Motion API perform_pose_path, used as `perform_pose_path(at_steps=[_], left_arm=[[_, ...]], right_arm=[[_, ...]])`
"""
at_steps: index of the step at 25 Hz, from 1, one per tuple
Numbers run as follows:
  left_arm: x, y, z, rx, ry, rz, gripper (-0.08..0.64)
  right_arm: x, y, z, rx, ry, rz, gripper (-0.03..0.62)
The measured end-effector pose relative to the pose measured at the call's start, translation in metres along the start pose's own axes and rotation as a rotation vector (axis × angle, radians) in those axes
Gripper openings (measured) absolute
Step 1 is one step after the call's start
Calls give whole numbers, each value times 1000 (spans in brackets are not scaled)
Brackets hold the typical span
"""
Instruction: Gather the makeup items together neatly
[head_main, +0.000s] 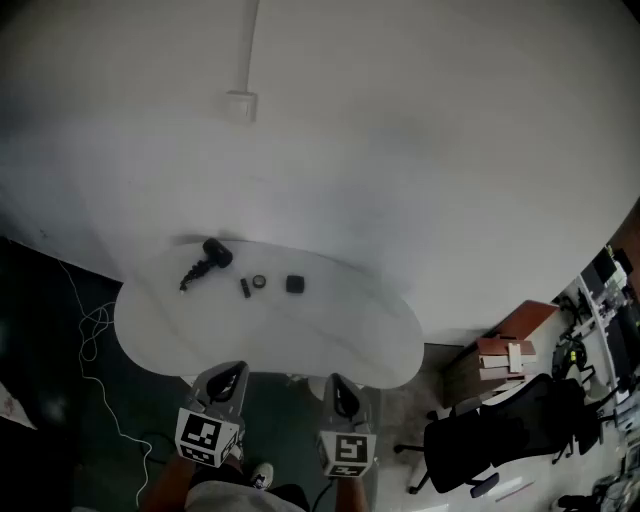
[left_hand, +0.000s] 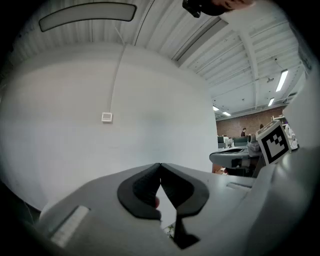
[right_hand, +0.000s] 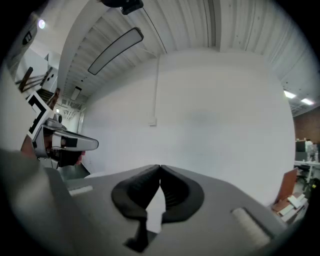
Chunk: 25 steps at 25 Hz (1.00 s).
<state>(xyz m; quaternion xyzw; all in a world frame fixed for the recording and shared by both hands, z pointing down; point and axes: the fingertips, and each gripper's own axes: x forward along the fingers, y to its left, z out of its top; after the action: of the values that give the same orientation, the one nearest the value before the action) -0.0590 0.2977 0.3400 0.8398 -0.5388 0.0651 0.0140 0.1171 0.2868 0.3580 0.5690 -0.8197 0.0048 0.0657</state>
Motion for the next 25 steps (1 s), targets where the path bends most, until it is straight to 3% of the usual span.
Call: perform_pose_path(at_steps=[12,25], left_arm=[[16,15,-9,-18,18,16,11],[76,98,-30,-62,71,75,11]], right_arm=[[27,3,-8,-13,30,28,5],[135,25,-17,9,74,97,5]])
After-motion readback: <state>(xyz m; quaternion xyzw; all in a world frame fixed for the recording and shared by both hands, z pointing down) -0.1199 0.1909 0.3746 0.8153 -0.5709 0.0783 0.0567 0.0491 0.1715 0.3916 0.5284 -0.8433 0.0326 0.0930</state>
